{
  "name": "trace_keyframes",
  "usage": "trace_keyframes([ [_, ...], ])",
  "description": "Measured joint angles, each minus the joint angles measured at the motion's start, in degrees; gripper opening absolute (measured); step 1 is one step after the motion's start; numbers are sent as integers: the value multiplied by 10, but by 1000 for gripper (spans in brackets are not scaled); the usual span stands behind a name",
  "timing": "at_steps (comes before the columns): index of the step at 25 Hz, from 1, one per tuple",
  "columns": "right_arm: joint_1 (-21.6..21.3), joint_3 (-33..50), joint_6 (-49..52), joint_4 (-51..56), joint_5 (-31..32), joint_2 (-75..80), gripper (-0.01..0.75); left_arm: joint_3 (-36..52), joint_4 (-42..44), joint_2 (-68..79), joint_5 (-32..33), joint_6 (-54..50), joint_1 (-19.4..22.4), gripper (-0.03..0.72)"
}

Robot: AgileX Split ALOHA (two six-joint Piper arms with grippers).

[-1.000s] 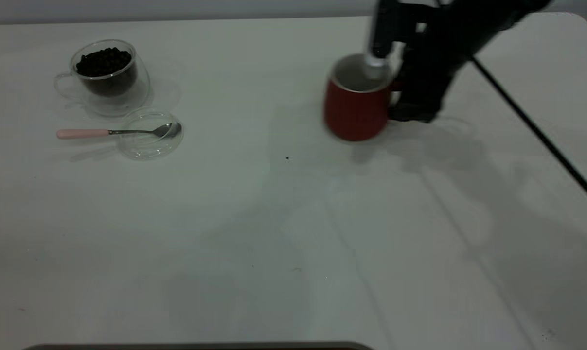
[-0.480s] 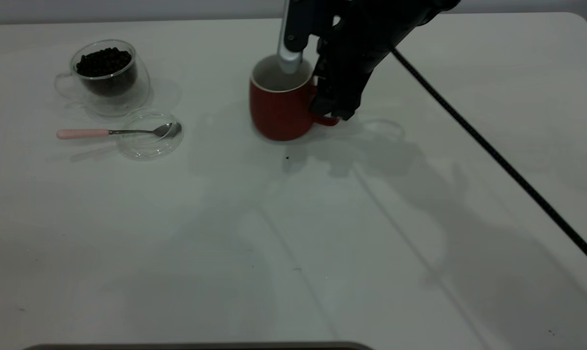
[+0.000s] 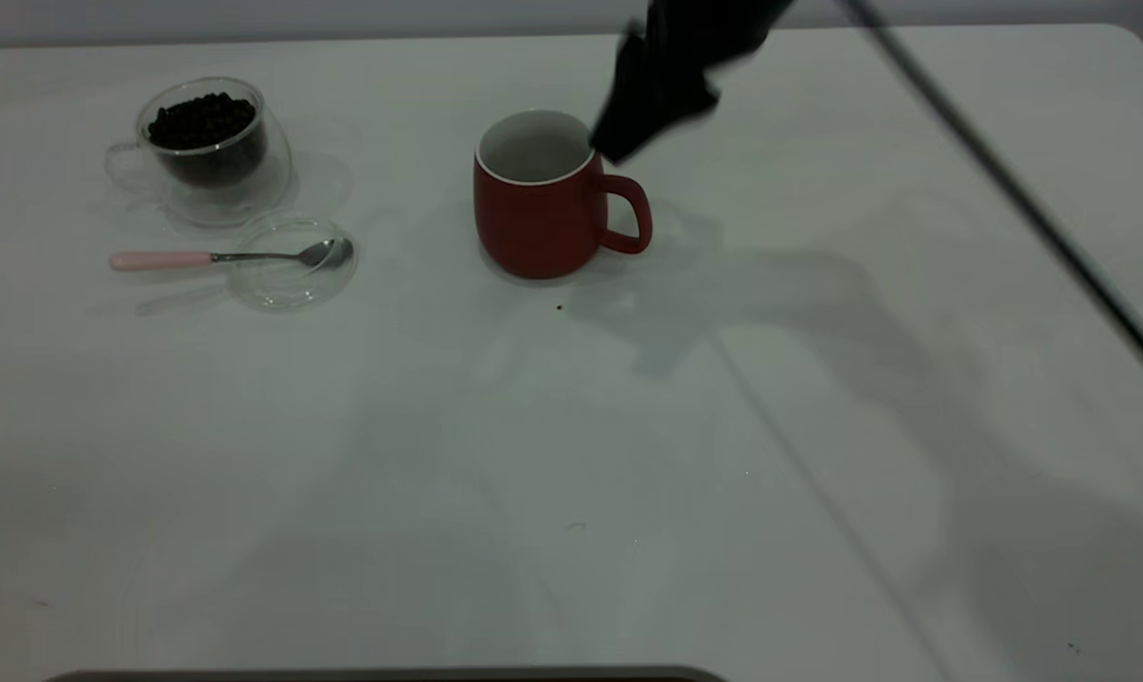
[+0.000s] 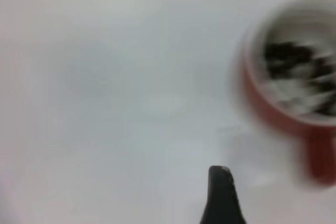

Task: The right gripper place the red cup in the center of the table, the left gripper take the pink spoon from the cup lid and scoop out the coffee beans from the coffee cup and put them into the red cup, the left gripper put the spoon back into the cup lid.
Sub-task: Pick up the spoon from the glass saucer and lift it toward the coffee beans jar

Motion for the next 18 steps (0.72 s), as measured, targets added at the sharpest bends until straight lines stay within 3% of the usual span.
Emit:
trace_keyframes([
  [4, 2, 2, 241, -74, 219, -98, 568, 0, 0, 0, 0, 1, 0, 465],
  [7, 3, 37, 385, -164, 243, -191, 545, 0, 0, 0, 0, 1, 0, 465],
  [11, 2, 135, 488, -258, 253, -332, 498, 0, 0, 0, 0, 1, 0, 465],
  [18, 2, 381, 614, -375, 258, -540, 444, 0, 0, 0, 0, 1, 0, 465],
])
